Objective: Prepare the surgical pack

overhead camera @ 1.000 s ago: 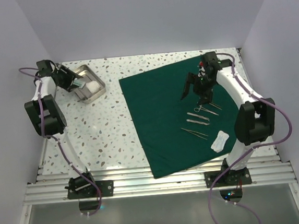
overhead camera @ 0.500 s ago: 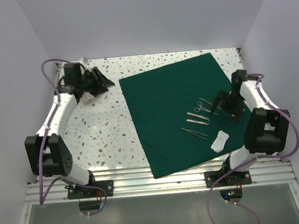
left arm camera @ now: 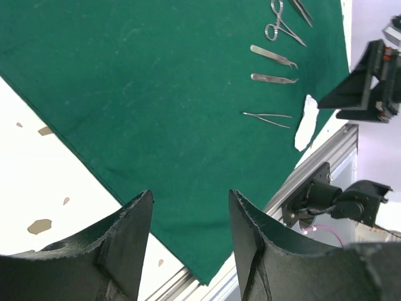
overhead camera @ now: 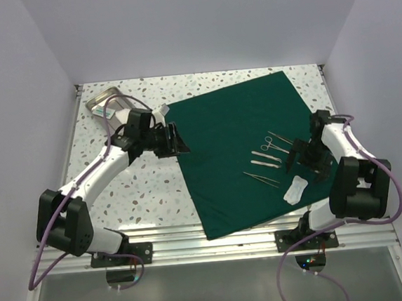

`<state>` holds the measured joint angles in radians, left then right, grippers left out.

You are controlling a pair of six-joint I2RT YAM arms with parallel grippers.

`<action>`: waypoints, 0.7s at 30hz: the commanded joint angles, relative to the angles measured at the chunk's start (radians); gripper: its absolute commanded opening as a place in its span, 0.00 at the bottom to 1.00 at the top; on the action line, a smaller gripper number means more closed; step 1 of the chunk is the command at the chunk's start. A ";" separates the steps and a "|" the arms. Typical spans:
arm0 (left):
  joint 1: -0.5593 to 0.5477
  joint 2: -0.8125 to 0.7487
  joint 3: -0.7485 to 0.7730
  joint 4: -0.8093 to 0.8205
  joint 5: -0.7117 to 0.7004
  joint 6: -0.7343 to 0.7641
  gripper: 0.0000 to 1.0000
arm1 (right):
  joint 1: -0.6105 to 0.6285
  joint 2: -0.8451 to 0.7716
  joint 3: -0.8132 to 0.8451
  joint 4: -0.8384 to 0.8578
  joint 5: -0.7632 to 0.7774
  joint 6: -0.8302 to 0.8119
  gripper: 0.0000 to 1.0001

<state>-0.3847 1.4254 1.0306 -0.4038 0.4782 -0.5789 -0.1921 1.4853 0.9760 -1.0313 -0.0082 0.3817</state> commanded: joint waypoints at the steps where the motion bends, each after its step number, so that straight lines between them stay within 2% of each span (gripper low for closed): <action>1: -0.003 -0.065 -0.026 0.068 0.034 0.045 0.56 | -0.003 0.003 -0.010 0.008 0.031 0.012 0.99; 15: -0.003 -0.039 -0.063 0.102 0.117 0.062 0.53 | -0.001 0.053 -0.072 0.053 0.080 0.121 0.83; 21: -0.003 -0.034 -0.069 0.092 0.120 0.073 0.54 | 0.003 0.075 -0.097 0.074 0.082 0.143 0.80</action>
<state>-0.3866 1.3880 0.9676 -0.3527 0.5728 -0.5362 -0.1917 1.5543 0.8906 -0.9752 0.0441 0.4892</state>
